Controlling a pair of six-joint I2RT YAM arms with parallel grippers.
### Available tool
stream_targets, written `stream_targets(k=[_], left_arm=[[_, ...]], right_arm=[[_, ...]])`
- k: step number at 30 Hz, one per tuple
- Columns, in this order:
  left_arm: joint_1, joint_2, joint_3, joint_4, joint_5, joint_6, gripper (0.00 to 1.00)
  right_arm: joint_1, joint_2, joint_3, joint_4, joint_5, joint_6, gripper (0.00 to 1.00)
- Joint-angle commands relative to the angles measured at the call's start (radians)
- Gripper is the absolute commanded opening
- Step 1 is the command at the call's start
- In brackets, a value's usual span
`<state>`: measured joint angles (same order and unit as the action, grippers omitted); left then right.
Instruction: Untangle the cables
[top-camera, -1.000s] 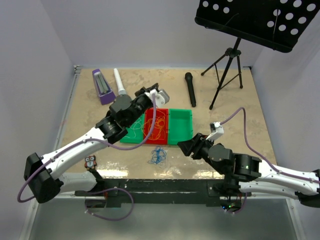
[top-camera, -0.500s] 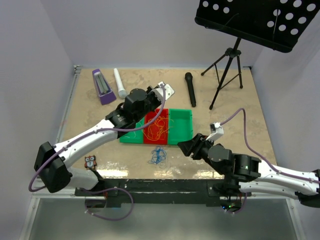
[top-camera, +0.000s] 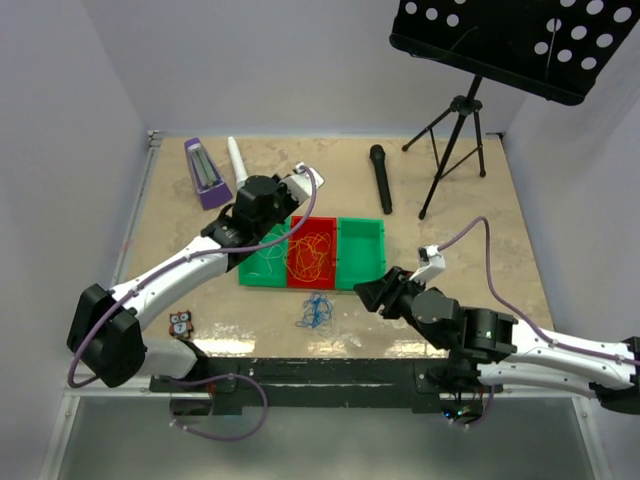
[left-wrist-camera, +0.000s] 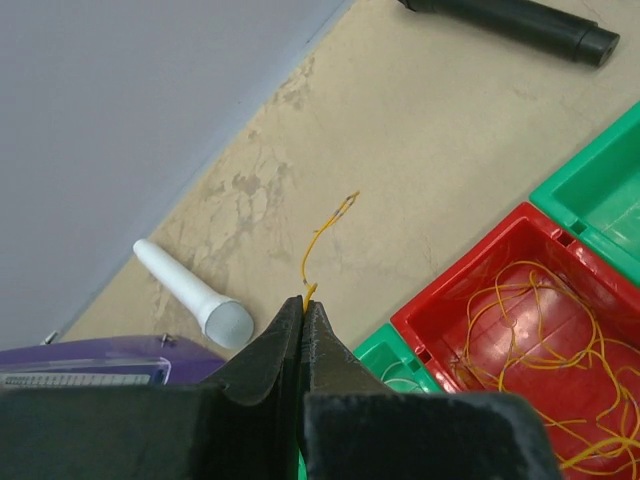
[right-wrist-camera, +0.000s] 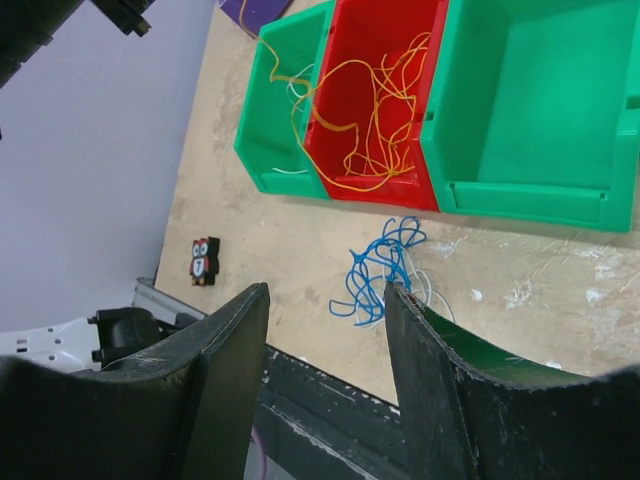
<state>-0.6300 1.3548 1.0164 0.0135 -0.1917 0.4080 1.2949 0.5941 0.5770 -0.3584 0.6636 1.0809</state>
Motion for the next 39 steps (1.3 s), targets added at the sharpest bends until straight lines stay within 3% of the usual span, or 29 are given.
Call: stream_targets(k=[1, 7, 10, 11, 14, 15, 20, 29, 39], left_arm=[[-0.002, -0.054, -0.047, 0.086, 0.035, 0.081, 0.0], [-0.002, -0.02, -0.053, 0.164, 0.023, 0.081, 0.0], [-0.002, -0.025, -0.012, 0.12, 0.061, 0.023, 0.0], [-0.002, -0.02, 0.007, 0.106, 0.073, 0.002, 0.0], [-0.002, -0.008, 0.057, 0.063, 0.112, -0.044, 0.0], [-0.002, -0.003, 0.068, 0.049, 0.12, -0.051, 0.0], [-0.002, 0.009, 0.088, 0.032, 0.141, -0.075, 0.0], [-0.002, 0.009, 0.087, 0.026, 0.129, -0.049, 0.0], [0.019, 0.018, 0.051, -0.001, 0.032, -0.011, 0.0]], right_arm=[[0.001, 0.041, 0.006, 0.064, 0.025, 0.008, 0.55], [-0.009, 0.203, 0.038, 0.281, 0.01, -0.088, 0.54], [-0.08, 0.33, 0.053, 0.451, -0.097, -0.154, 0.45], [-0.126, 0.364, 0.046, 0.526, -0.18, -0.18, 0.4], [-0.222, 0.493, 0.064, 0.703, -0.338, -0.239, 0.06], [-0.242, 0.539, 0.082, 0.743, -0.388, -0.266, 0.0], [-0.284, 0.693, 0.182, 0.875, -0.551, -0.325, 0.0], [-0.367, 0.857, 0.208, 0.796, -0.533, -0.274, 0.0], [-0.373, 0.98, 0.253, 0.751, -0.454, -0.282, 0.0]])
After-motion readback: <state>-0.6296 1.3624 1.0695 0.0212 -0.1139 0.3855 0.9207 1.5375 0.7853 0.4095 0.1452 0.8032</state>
